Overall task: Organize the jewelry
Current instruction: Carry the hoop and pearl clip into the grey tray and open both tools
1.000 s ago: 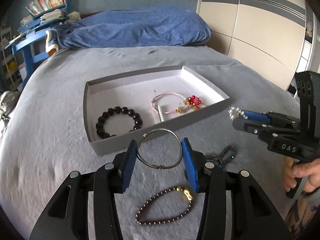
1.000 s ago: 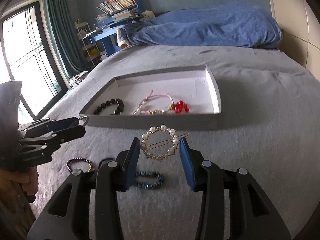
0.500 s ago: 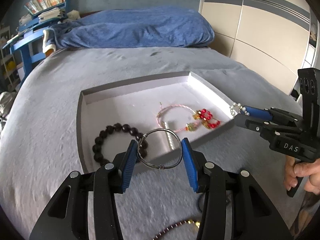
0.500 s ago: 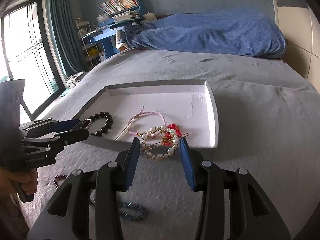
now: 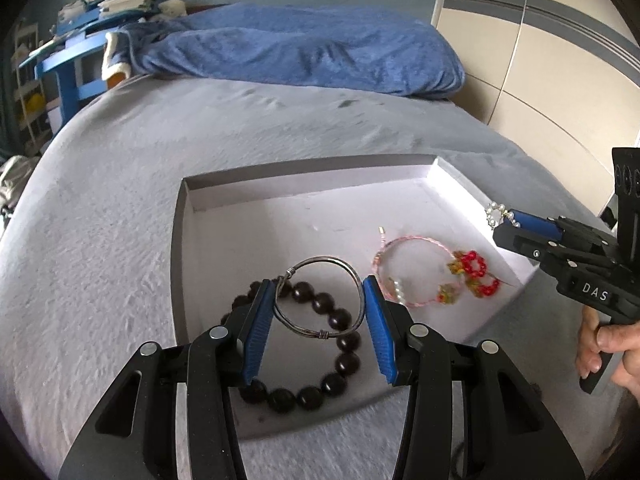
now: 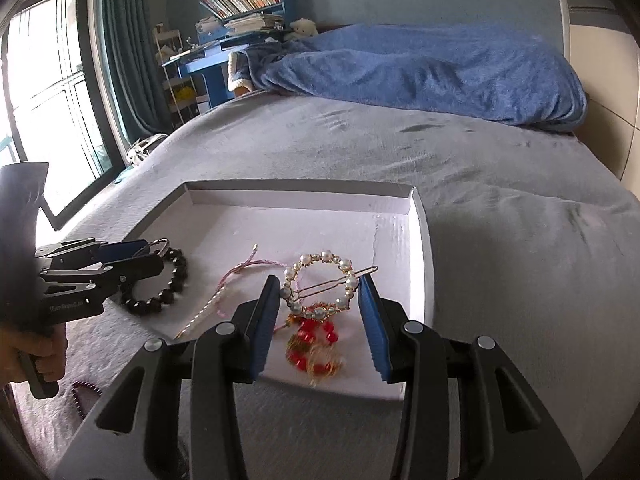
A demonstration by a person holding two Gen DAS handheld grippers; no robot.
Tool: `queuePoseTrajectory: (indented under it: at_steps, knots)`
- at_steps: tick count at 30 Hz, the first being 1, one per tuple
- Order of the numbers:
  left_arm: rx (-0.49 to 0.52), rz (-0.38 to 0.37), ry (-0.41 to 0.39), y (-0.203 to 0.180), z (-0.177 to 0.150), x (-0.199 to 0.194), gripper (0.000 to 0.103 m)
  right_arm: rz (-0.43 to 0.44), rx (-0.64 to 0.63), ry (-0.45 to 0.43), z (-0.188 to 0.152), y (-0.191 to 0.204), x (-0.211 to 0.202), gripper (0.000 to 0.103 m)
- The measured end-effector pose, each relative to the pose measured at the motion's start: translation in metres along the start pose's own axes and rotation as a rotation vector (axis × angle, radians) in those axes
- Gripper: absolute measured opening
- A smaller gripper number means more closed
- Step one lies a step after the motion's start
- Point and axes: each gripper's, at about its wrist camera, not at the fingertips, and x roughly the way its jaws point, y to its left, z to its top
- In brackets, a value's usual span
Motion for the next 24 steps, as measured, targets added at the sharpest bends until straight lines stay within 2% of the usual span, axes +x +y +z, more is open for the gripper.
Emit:
queuePoseTrajectory:
  at_steps: [9, 17, 24]
  knots:
    - [0.023, 0.02, 0.027, 0.004, 0.01, 0.023, 0.047, -0.015, -0.009, 0.061, 0.008, -0.002, 0.034, 0.041]
    - [0.045, 0.01, 0.047, 0.002, 0.014, 0.034, 0.047, -0.02, -0.024, 0.111, 0.003, -0.001, 0.044, 0.041]
    - [0.129, 0.015, 0.037, -0.017, 0.012, 0.031, 0.047, -0.011, -0.036, 0.117, -0.001, 0.005, 0.042, 0.041]
